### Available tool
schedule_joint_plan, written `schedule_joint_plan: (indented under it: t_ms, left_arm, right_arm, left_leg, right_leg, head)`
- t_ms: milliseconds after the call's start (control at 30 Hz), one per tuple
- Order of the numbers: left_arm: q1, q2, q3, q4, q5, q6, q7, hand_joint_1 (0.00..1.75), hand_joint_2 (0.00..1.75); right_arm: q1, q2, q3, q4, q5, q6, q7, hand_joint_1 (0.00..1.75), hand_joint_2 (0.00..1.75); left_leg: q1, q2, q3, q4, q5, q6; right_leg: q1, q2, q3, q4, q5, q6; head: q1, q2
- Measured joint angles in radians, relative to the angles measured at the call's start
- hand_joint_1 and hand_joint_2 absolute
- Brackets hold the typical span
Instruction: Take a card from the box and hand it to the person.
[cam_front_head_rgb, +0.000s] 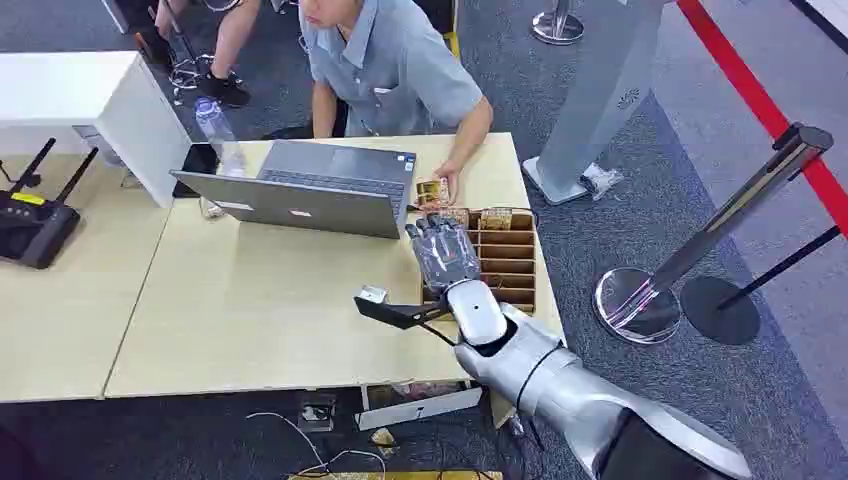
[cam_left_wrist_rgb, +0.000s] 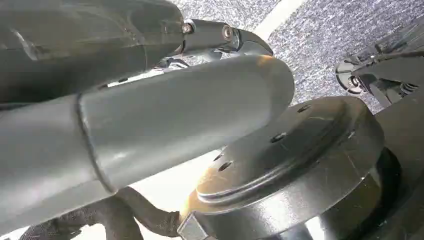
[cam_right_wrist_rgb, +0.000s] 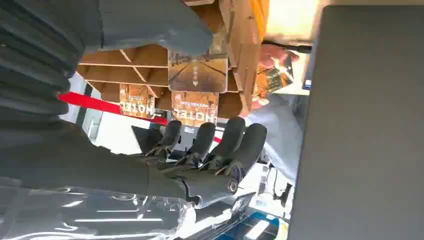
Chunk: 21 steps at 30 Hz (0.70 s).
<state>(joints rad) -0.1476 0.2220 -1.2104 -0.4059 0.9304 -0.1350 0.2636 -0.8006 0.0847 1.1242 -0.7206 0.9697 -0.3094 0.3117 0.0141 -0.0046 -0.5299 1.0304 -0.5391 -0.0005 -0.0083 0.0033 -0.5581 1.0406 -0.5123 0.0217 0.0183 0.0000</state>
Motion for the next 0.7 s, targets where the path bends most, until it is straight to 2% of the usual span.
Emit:
schedule_joint_plan:
  t_ms: [400, 700]
  left_arm:
    - [0.001, -0.001, 0.000, 0.000, -0.016, 0.002, 0.003, 0.00, 0.00]
    - [0.003, -0.001, 0.000, 0.000, -0.021, 0.003, 0.003, 0.00, 0.00]
  right_arm:
    - [-0.006, 0.002, 0.002, 0.019, 0.018, 0.008, 0.033, 0.75, 1.75]
    - [-0.006, 0.002, 0.001, 0.019, 0.034, 0.005, 0.044, 0.89, 1.75]
  left_leg:
    - [0.000, 0.000, 0.000, 0.000, 0.000, 0.000]
    - [0.000, 0.000, 0.000, 0.000, 0.000, 0.000]
  right_leg:
    - [0.000, 0.000, 0.000, 0.000, 0.000, 0.000]
    - [0.000, 0.000, 0.000, 0.000, 0.000, 0.000]
  head:
    - [0.000, 0.000]
    - [0.000, 0.000]
